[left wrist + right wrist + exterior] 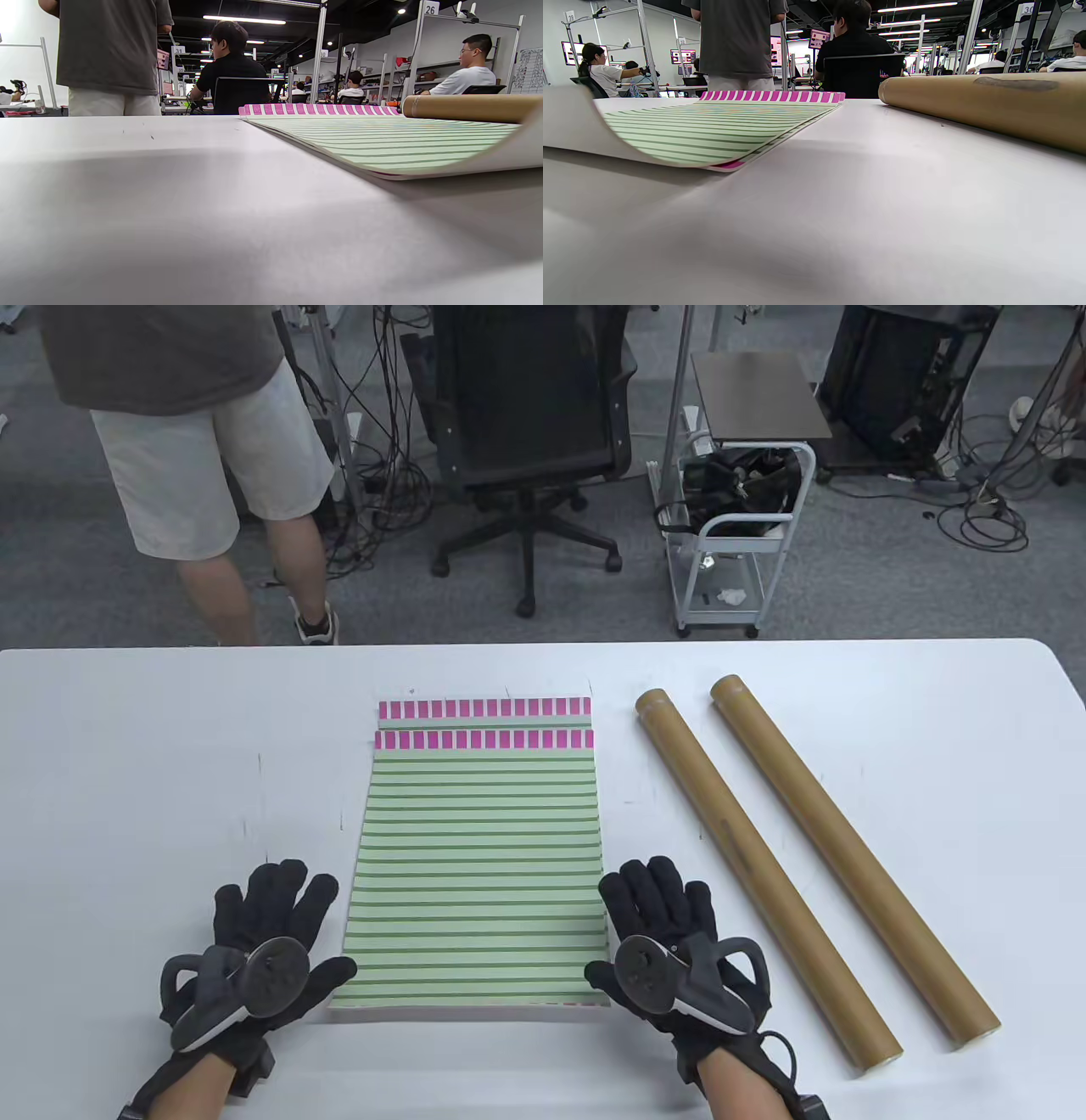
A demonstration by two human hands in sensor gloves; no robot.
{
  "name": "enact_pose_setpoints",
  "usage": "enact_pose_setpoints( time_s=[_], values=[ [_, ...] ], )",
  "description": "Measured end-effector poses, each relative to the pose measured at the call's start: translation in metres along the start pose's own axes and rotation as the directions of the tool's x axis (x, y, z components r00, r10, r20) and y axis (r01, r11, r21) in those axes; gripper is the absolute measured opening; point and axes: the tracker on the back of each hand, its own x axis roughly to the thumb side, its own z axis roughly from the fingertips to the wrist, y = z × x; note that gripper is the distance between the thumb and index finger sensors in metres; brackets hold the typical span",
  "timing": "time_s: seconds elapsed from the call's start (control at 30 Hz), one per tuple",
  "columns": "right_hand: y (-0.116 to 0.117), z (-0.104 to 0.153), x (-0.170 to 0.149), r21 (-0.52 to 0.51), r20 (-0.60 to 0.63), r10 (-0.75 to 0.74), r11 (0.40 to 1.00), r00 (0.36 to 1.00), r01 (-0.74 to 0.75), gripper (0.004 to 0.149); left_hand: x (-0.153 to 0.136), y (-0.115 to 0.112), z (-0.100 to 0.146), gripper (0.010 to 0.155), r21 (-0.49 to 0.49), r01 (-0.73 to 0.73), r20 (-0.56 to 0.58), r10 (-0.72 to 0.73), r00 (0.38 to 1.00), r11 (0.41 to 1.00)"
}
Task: Roll up mouse pads and store in mailing tubes
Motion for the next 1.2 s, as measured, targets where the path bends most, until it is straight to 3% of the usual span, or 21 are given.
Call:
enact_pose_setpoints(
  time_s=[1.07,1.2],
  values=[
    [-0.001,0.002,-0.002,0.037,-0.027,0.055,0.998,0.998,-0.054,0.090,0.001,0.003,0.000,0.091,0.002,0.024,0.018,-0.024,1.000,1.000],
    [-0.010,0.003,-0.016,0.056,-0.110,0.098,0.994,0.989,-0.092,0.095,0.001,0.000,-0.001,0.092,-0.018,0.016,0.011,-0.016,1.000,1.000]
  ],
)
